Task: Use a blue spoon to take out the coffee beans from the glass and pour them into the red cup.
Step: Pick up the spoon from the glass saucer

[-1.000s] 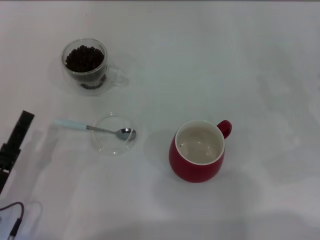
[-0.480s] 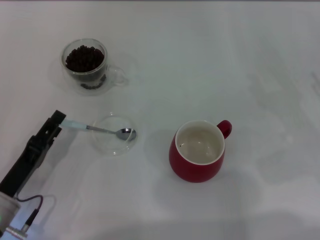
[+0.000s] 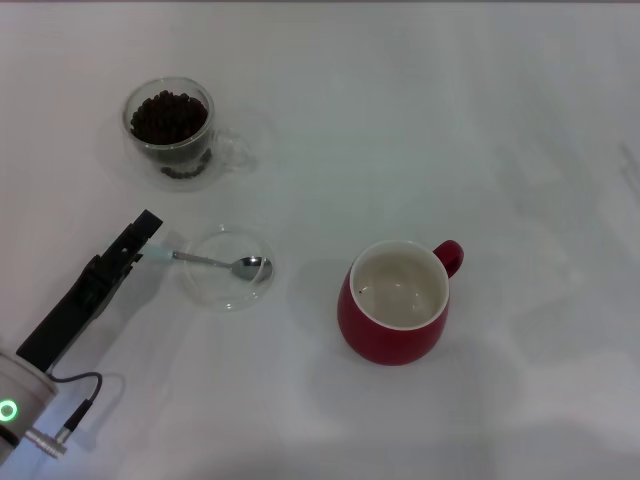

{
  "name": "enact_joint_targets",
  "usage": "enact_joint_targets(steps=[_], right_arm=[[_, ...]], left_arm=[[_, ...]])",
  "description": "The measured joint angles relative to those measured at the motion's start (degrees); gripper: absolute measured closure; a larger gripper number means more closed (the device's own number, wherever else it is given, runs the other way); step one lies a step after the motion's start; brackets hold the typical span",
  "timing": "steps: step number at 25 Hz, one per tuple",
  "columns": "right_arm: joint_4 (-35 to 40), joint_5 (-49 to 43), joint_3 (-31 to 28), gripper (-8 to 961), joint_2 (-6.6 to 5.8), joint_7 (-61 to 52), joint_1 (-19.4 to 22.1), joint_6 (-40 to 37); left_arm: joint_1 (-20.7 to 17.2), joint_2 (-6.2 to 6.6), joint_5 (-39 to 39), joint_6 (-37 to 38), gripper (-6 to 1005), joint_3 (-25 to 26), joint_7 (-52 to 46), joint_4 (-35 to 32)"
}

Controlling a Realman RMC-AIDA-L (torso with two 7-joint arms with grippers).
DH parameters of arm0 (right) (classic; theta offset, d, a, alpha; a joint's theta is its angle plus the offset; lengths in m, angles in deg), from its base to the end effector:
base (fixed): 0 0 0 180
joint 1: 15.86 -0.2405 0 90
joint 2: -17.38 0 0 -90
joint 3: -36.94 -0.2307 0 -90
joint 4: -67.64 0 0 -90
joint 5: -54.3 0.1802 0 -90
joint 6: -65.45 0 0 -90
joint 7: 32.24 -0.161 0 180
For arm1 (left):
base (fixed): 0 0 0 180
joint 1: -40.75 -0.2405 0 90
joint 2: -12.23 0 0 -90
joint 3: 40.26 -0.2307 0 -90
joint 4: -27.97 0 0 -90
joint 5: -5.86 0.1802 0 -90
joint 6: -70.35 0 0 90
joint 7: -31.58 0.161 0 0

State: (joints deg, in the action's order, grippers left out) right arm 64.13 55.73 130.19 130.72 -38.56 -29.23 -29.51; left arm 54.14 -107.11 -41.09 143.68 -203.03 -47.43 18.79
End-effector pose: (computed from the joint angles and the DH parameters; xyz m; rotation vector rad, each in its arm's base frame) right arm 0.3267 0.2317 0.0753 -1.6113 0.2006 0.6101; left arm -0.2885 0.2220 -0.0613 -1.6020 -1.7803 -1.2900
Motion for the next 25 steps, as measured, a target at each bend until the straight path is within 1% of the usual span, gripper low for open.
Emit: enact_joint_targets(steps=[9, 20, 25], right_arm=[[1.1, 0.6, 0.0, 276, 0.13, 0.0, -0.3, 1.6], [1.4, 0.6, 0.0, 275, 0.24, 0.0, -1.4, 2.6], [1.7, 0.6, 0.0, 275, 0.40, 0.0, -1.6, 2.9]], left_arm=[[0.1, -0.11, -0.8, 0.0, 318, 0.5, 2.2, -0.2], [1.7, -0.01, -0.8, -2.8, 504, 0.2, 1.3, 0.0], [1.9, -0.01, -0.8, -2.9, 744, 0.4, 2.2, 0.0]])
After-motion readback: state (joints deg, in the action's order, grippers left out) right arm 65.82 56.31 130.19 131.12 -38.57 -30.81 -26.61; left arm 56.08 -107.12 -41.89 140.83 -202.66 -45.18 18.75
